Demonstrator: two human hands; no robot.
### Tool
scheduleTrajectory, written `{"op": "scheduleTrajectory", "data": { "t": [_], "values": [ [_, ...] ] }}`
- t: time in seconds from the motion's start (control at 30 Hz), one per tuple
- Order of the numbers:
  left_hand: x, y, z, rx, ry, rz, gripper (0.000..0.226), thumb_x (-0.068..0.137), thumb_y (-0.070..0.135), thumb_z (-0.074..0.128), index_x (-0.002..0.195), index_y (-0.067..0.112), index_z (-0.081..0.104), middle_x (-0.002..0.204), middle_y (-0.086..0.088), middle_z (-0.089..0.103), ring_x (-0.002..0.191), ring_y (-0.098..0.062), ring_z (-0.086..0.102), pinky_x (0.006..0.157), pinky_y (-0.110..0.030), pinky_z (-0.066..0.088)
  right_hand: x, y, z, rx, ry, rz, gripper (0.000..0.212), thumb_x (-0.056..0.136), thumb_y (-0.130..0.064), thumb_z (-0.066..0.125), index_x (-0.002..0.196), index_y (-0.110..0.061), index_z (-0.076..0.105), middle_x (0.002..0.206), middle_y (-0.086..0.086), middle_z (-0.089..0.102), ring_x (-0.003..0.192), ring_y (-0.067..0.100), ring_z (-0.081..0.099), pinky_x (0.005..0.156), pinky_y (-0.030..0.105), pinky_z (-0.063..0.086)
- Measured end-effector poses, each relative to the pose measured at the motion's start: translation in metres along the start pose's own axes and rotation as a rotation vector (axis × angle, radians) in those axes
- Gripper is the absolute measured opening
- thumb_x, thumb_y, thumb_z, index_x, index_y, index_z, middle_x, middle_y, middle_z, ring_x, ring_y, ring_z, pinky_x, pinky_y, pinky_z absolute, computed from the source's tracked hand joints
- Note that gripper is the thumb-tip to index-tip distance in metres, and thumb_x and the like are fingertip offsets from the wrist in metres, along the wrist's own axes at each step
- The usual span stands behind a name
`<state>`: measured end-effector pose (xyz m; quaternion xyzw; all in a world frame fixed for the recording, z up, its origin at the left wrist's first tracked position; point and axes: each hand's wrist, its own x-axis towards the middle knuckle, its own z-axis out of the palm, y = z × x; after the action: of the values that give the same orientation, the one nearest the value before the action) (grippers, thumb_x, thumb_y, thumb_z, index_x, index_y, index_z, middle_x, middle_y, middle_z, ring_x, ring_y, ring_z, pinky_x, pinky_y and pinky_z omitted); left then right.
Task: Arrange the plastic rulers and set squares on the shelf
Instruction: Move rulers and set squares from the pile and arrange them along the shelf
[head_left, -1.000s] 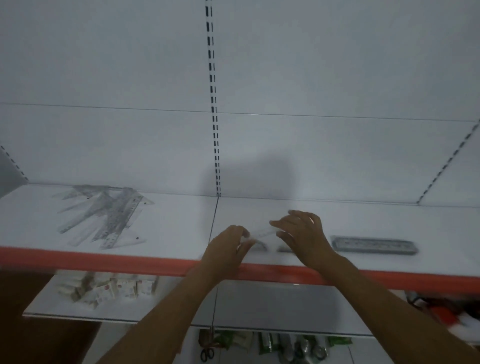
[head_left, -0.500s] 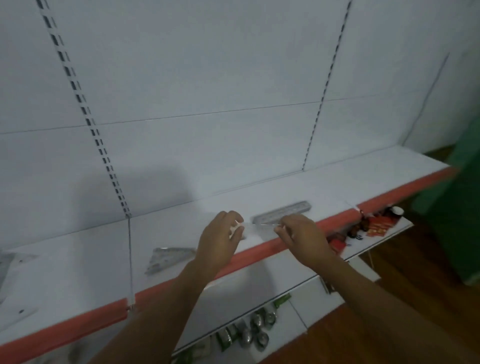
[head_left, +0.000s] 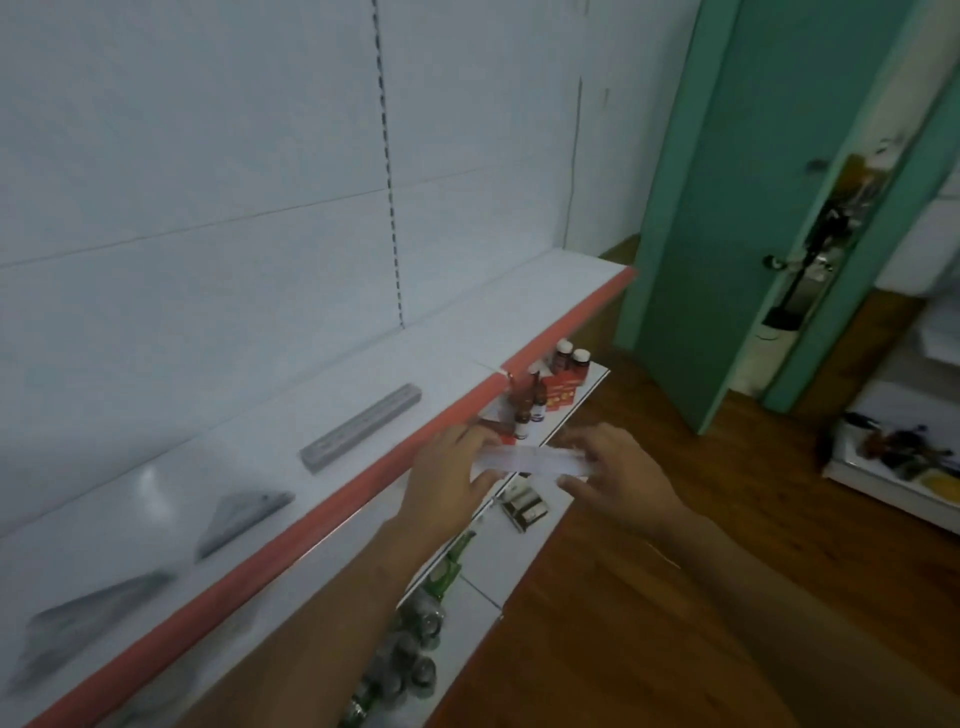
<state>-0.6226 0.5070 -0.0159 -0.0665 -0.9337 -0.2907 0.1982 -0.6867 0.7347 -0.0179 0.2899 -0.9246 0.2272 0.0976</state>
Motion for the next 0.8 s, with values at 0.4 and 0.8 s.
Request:
{"op": "scheduleTrajectory", "data": {
  "t": [0.4,0.8],
  "values": [
    [0.078,0.071,0.103,0.054,-0.017,-0.094,0.036,0.085,0.033,0.069,0.119,0.021,0.061,0.117,0.005,0.063,0.107,-0.011,0.054,0.096,-0.026,0.042,0.012,0.144,-0.052,-0.055,0.015,0.096,0.037,0.085,-0.034,0.067,0.119,-0.024,0.059,0.116,-0.006,0.058,0.102,0.010,0.053,0.083,0.019,0.046],
    [0.108,0.010,0.089,0.140,0.112,-0.251,0.033,0.084,0.031,0.072,0.115,0.020,0.067,0.110,0.004,0.066,0.101,-0.014,0.057,0.082,-0.020,0.035,0.107,0.145,0.000,0.081,-0.034,0.017,0.043,0.084,-0.038,0.068,0.122,-0.020,0.059,0.120,-0.003,0.057,0.106,0.011,0.053,0.086,0.017,0.038]
  ]
}}
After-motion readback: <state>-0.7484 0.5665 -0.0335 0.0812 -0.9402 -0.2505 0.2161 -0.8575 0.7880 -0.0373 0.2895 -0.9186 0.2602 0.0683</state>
